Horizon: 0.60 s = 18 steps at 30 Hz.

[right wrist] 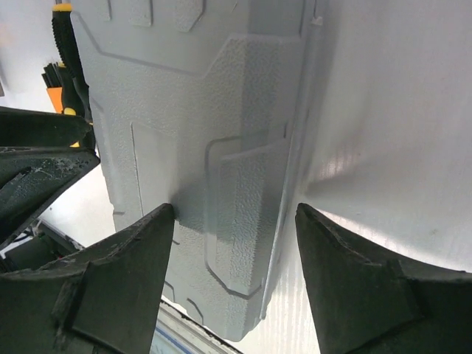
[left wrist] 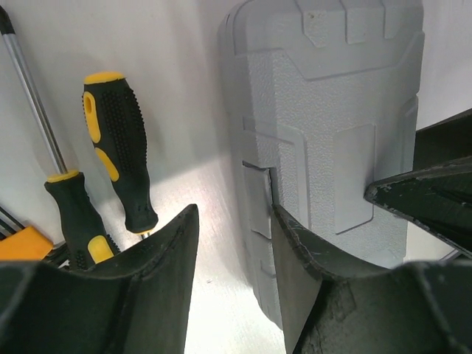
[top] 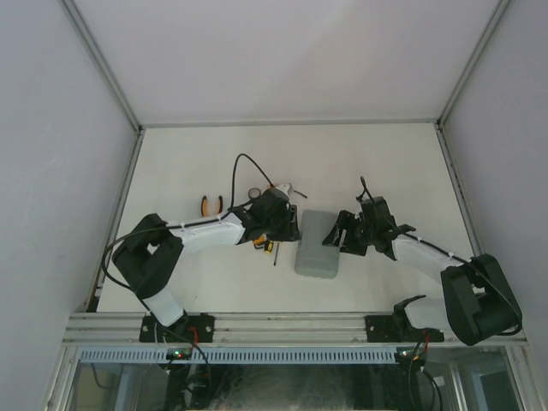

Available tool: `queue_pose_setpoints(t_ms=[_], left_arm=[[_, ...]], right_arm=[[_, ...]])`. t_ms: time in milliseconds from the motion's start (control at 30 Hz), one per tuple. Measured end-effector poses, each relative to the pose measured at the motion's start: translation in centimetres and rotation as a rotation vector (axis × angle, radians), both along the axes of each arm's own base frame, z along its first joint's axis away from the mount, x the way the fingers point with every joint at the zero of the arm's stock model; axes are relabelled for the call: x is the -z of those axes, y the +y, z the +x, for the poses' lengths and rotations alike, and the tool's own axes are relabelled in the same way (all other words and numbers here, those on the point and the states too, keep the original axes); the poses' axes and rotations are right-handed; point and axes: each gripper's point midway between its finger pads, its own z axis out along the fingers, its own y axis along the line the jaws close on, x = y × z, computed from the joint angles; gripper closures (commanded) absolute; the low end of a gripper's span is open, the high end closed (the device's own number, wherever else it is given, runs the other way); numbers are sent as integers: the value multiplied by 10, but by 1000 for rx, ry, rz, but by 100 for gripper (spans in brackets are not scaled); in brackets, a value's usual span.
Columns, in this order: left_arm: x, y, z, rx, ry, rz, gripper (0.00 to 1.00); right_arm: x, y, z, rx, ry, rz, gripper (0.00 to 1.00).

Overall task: Sort the tools into containers
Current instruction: Move the storage box to the center of the board.

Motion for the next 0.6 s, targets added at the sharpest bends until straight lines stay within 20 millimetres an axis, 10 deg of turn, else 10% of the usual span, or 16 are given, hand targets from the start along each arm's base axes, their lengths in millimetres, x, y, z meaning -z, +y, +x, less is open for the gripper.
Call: queue_pose_setpoints(t_ms=[600], left_arm=[[-2,-4,3,21,-20,0,53]], right_arm=[[3,4,4,-6,11,5,40]])
